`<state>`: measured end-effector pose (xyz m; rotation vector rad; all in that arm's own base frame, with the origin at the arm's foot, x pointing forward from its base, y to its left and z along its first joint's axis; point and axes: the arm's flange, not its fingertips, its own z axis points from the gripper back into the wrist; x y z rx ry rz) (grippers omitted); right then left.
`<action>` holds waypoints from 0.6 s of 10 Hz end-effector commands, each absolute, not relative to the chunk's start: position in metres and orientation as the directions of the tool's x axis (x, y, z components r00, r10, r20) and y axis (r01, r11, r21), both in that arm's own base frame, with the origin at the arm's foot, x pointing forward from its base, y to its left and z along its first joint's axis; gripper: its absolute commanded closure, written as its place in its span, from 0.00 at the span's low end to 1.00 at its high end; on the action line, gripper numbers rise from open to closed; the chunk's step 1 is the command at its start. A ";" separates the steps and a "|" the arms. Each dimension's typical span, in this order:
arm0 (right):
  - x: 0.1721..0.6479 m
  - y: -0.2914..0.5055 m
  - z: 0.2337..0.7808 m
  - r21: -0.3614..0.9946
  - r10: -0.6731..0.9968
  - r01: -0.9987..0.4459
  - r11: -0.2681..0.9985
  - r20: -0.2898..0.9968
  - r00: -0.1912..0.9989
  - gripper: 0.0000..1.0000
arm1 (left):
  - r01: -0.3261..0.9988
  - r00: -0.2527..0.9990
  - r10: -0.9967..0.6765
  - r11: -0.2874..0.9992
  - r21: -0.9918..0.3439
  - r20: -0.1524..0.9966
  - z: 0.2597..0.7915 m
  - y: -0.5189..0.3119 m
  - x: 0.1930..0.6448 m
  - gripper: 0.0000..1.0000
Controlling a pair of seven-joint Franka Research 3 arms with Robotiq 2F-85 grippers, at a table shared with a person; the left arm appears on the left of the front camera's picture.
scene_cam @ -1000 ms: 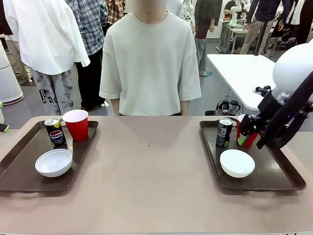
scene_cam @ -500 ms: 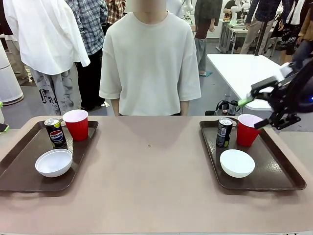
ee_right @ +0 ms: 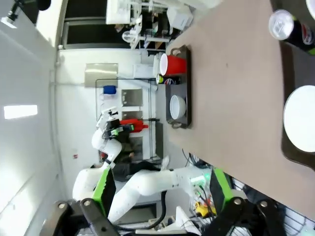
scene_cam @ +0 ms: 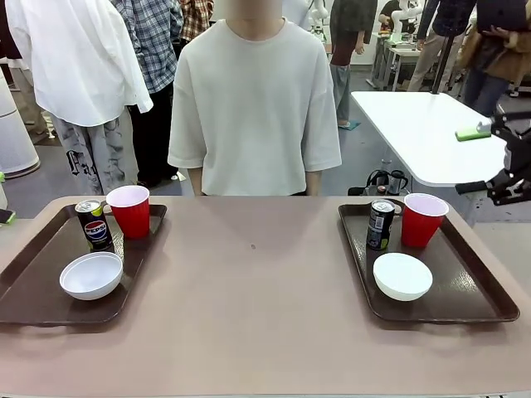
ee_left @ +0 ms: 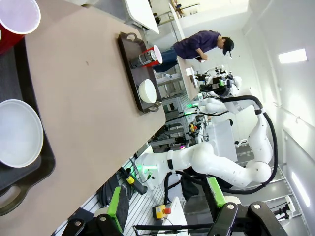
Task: Prepare tableware on both trays.
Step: Pick up a Picnic Bowl from the table and place it on a Handle tray.
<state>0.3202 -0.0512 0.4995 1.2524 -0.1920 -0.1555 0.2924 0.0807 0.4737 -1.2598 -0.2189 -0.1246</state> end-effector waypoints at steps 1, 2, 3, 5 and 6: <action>0.219 -0.002 0.372 0.961 -0.144 0.018 0.275 0.023 0.989 0.00 | 0.232 0.967 0.032 0.284 -0.930 0.251 0.475 0.081 0.293 0.17; 0.221 -0.001 0.364 0.958 -0.080 0.004 0.287 0.020 0.997 0.00 | 0.232 0.967 0.032 0.284 -0.930 0.251 0.475 0.081 0.293 0.17; 0.222 0.002 0.360 0.952 -0.046 -0.008 0.306 0.023 0.999 0.00 | 0.232 0.967 0.032 0.284 -0.930 0.251 0.475 0.081 0.293 0.17; 0.229 0.002 0.359 0.949 -0.029 -0.049 0.312 0.061 0.998 0.00 | 0.232 0.967 0.032 0.284 -0.930 0.251 0.475 0.081 0.293 0.17; 0.328 -0.062 0.411 0.957 -0.043 0.015 0.289 -0.003 0.999 0.00 | 0.232 0.967 0.032 0.284 -0.930 0.251 0.475 0.081 0.293 0.17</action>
